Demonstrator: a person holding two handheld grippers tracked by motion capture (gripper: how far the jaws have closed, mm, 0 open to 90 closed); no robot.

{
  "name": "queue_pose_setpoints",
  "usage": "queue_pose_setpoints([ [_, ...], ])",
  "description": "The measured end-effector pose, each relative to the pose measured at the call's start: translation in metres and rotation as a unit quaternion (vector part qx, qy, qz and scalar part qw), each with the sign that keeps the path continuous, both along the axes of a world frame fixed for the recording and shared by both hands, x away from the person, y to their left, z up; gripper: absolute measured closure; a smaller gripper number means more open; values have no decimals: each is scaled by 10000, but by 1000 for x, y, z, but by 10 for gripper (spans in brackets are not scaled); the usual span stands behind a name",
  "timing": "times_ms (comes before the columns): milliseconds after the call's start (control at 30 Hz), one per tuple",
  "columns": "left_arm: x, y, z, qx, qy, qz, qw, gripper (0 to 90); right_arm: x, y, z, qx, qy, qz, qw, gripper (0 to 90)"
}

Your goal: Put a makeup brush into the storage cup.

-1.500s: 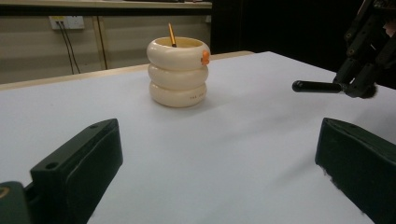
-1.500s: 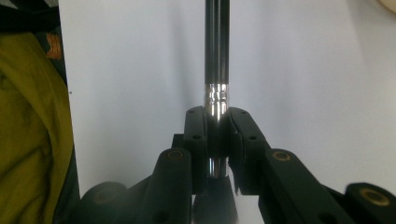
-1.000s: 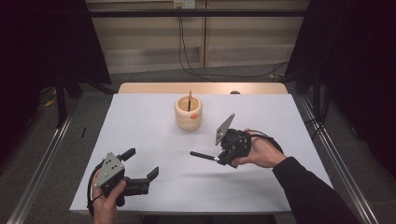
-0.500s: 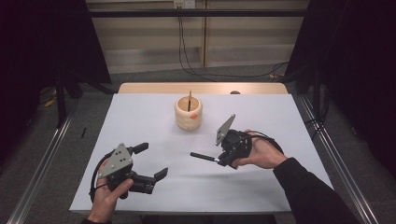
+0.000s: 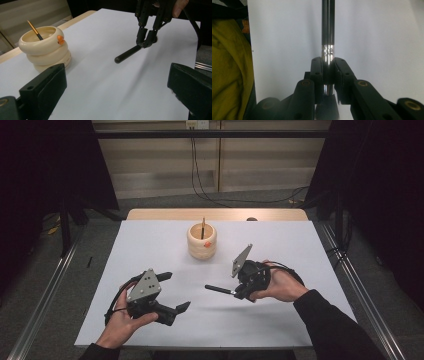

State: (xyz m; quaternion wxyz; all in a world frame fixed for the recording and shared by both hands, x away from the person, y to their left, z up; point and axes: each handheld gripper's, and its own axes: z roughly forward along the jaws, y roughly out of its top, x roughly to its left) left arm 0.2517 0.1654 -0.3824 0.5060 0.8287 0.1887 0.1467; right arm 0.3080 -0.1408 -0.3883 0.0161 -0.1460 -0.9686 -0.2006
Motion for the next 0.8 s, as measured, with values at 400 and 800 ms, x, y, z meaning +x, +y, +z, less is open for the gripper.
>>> queue_pose_setpoints([
  [400,14,-17,6,285,89,-159,9994,39,0,4,-2,-29,13,132,9999,784],
  [800,23,-38,14,865,237,-500,9947,48,-2,8,-2,-119,73,282,9995,784],
])
